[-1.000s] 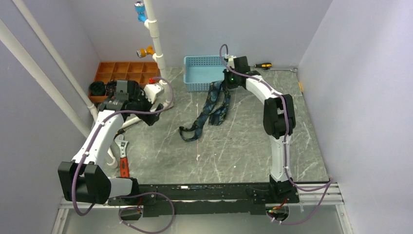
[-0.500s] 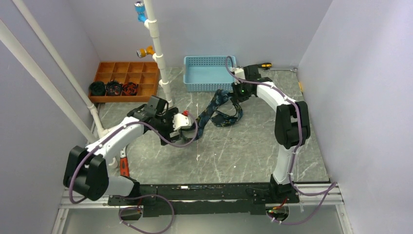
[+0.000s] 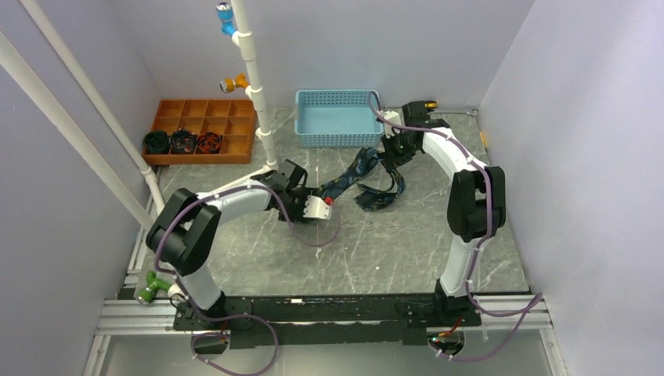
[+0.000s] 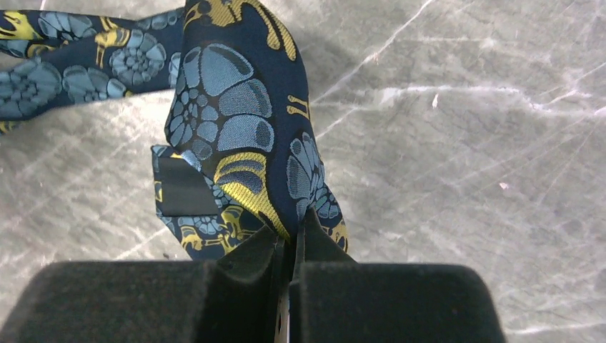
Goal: Roll the ties
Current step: Place the tie at the center of the board.
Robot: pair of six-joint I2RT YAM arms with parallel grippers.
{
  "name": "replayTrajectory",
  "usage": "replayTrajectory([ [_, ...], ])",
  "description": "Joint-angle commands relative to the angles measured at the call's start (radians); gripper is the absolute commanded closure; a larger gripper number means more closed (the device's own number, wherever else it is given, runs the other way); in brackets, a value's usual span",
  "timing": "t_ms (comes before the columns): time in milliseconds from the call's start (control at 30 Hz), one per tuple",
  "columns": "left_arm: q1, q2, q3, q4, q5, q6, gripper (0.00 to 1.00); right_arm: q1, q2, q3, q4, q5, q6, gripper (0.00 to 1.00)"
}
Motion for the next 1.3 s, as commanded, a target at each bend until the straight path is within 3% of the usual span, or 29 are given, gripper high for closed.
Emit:
replayTrajectory([
  [0, -0.028, 0.033, 0.095, -0.224, 0.004, 0.041, 0.59, -0.031, -0.09, 0.086, -0.187, -0.022, -0.158, 1.0],
  [33, -0.049, 0.014, 0.124, -0.318, 0.023, 0.051, 0.81, -0.041, -0.11, 0.085, -0.236, -0.023, -0.194, 1.0],
  [67, -0.081, -0.014, 0.15, -0.412, 0.063, 0.052, 0.96, -0.053, -0.138, 0.067, -0.277, -0.019, -0.234, 1.0],
  [100, -0.11, -0.058, 0.168, -0.487, 0.11, 0.049, 1.0, -0.064, -0.175, 0.039, -0.31, -0.011, -0.276, 1.0],
  [267, -0.149, -0.244, 0.324, -0.743, 0.422, -0.03, 1.0, -0.105, -0.348, -0.063, -0.495, 0.005, -0.503, 1.0],
  [367, -0.077, -0.24, 0.45, -0.849, 0.541, -0.08, 1.0, -0.107, -0.362, -0.08, -0.545, -0.028, -0.574, 1.0],
  [500, 0.179, -0.081, 0.591, -0.935, 0.738, -0.178, 1.0, -0.076, -0.114, 0.046, -0.597, -0.136, -0.566, 0.97],
  [633, 0.295, 0.151, 0.699, -0.984, 0.701, -0.351, 0.98, -0.013, 0.165, 0.295, -0.69, -0.163, -0.513, 0.72],
  [667, 0.323, 0.187, 0.695, -0.964, 0.689, -0.391, 0.96, -0.012, 0.196, 0.331, -0.684, -0.151, -0.496, 0.66],
  [767, 0.414, 0.22, 0.64, -0.842, 0.637, -0.521, 0.77, -0.033, 0.215, 0.373, -0.685, -0.111, -0.469, 0.52],
  [833, 0.464, 0.195, 0.592, -0.748, 0.609, -0.58, 0.65, -0.053, 0.166, 0.315, -0.653, -0.069, -0.454, 0.37],
  [867, 0.476, 0.175, 0.572, -0.707, 0.582, -0.597, 0.56, -0.059, 0.127, 0.266, -0.633, -0.047, -0.453, 0.35],
  [933, 0.479, 0.133, 0.525, -0.644, 0.508, -0.601, 0.49, -0.064, 0.019, 0.115, -0.57, 0.021, -0.446, 0.33],
  [1000, 0.478, 0.081, 0.475, -0.59, 0.458, -0.575, 0.34, -0.065, -0.057, 0.014, -0.5, 0.061, -0.43, 0.3],
  [1067, 0.475, 0.015, 0.418, -0.539, 0.408, -0.523, 0.3, -0.065, -0.122, -0.071, -0.466, 0.097, -0.406, 0.29],
  [1133, 0.47, -0.054, 0.352, -0.499, 0.384, -0.43, 0.13, -0.066, -0.151, -0.1, -0.461, 0.104, -0.381, 0.29],
  [1200, 0.457, -0.131, 0.281, -0.504, 0.402, -0.259, 0.12, -0.064, -0.172, -0.117, -0.462, 0.101, -0.35, 0.27],
  [1267, 0.424, -0.198, 0.194, -0.468, 0.368, -0.144, 0.12, -0.057, -0.195, -0.139, -0.452, 0.107, -0.323, 0.14],
])
